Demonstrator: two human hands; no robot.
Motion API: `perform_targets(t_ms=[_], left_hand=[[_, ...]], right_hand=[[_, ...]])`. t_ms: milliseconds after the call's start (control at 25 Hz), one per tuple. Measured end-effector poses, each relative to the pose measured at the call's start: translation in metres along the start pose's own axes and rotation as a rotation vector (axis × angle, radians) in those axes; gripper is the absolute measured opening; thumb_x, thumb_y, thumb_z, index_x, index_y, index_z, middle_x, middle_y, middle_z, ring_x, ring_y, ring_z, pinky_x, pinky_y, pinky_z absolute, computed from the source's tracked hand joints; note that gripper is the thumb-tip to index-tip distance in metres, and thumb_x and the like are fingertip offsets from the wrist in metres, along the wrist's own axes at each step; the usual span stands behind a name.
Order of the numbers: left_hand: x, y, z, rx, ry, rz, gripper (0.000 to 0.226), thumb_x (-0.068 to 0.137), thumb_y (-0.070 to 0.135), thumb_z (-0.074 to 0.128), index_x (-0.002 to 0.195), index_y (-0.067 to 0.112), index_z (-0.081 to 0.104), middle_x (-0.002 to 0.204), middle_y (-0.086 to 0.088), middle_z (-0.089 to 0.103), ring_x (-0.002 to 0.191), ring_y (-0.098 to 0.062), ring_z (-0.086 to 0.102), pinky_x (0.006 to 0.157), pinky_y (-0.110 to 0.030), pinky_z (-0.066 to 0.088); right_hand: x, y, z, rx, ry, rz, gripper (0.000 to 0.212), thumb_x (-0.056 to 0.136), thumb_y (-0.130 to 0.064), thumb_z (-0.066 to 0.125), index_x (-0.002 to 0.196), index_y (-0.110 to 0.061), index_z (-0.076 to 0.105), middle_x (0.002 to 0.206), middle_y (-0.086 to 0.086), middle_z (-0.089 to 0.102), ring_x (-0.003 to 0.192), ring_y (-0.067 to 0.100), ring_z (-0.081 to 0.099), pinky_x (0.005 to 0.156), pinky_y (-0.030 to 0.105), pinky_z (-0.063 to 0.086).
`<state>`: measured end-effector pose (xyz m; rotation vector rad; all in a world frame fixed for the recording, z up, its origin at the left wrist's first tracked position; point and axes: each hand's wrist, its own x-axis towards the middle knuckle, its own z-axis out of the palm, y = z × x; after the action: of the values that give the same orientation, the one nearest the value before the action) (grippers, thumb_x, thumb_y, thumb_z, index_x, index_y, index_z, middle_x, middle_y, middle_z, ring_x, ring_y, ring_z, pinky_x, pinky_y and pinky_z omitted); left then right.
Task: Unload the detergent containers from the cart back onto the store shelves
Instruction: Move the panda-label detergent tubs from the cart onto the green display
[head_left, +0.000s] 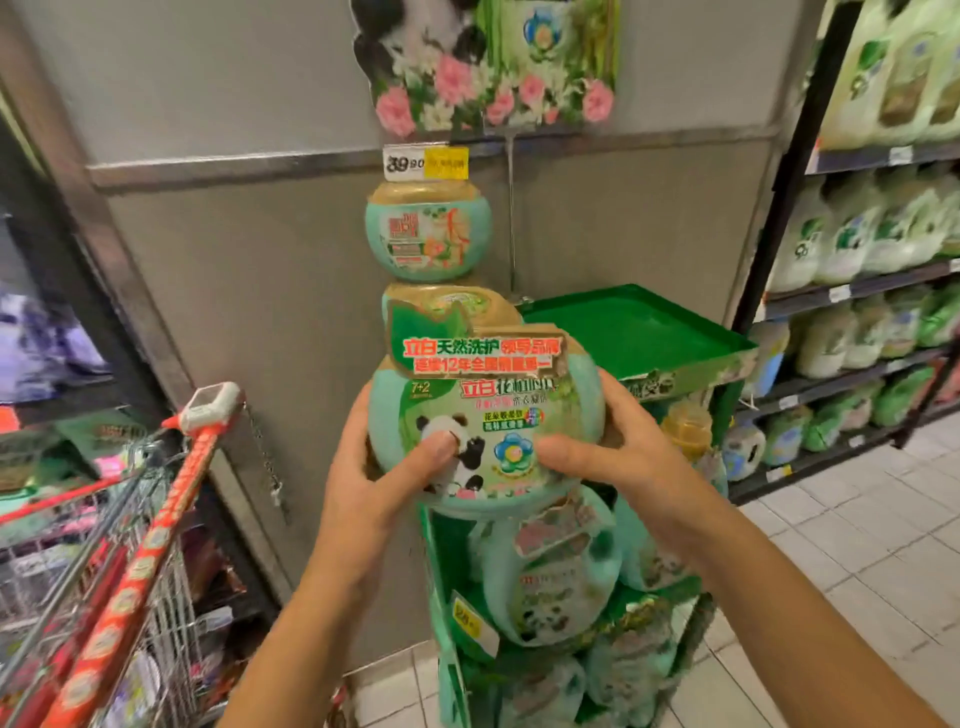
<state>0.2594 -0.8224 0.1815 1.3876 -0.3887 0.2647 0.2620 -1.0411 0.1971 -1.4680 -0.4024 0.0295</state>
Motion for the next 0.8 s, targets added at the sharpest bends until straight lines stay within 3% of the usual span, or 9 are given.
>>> perform_targets(t_ms=[80,240,400,520,800], left_hand=[[0.041,0.015,-0.006,0.044,-0.011,0.086,0.086,0.062,0.045,0.082,0.135,0.011,0.050,0.119,-0.005,0.069,0.107,-0.021,0.067,0.078,-0.023,0.055],[0.113,0.032,-0.010,0.115,-0.013,0.184,0.074,0.066,0.034,0.078,0.131,0.009,0.053,0.118,-0.005,0.069,0.106,-0.019,0.067,0.078,-0.023,0.054],[0.166,0.027,-0.019,0.108,0.030,0.172,0.096,0.054,0.024,0.087,0.137,0.008,0.042,0.120,-0.007,0.068,0.107,-0.021,0.067,0.077,-0.028,0.057],[0.185,0.016,-0.027,0.110,0.073,0.102,0.115,0.041,0.031,0.094,0.137,0.009,0.035,0.110,-0.001,0.072,0.104,-0.020,0.069,0.073,-0.027,0.057],[0.195,-0.003,-0.035,0.112,0.062,0.049,0.123,0.036,0.042,0.096,0.138,0.012,0.034,0.120,-0.004,0.067,0.108,-0.020,0.067,0.076,-0.028,0.057]], right_hand=[[0.042,-0.018,-0.006,-0.012,-0.008,-0.105,0.078,0.062,-0.023,0.083,0.132,-0.020,0.049,0.121,0.004,0.068,0.108,0.022,0.067,0.081,0.028,0.056],[0.118,-0.048,-0.020,-0.076,-0.052,-0.232,0.091,0.056,-0.029,0.088,0.134,-0.014,0.045,0.124,0.007,0.066,0.110,0.022,0.066,0.085,0.030,0.055],[0.177,-0.047,-0.037,-0.137,-0.136,-0.248,0.096,0.063,-0.030,0.082,0.144,-0.022,0.030,0.135,0.006,0.057,0.118,0.020,0.061,0.091,0.035,0.054],[0.206,-0.034,-0.046,-0.158,-0.172,-0.218,0.099,0.063,-0.032,0.081,0.145,-0.024,0.025,0.137,0.002,0.053,0.118,0.015,0.060,0.089,0.032,0.055],[0.224,0.002,-0.054,-0.114,-0.137,-0.204,0.107,0.057,-0.035,0.088,0.144,-0.025,0.026,0.137,0.000,0.052,0.123,0.013,0.056,0.091,0.030,0.054]])
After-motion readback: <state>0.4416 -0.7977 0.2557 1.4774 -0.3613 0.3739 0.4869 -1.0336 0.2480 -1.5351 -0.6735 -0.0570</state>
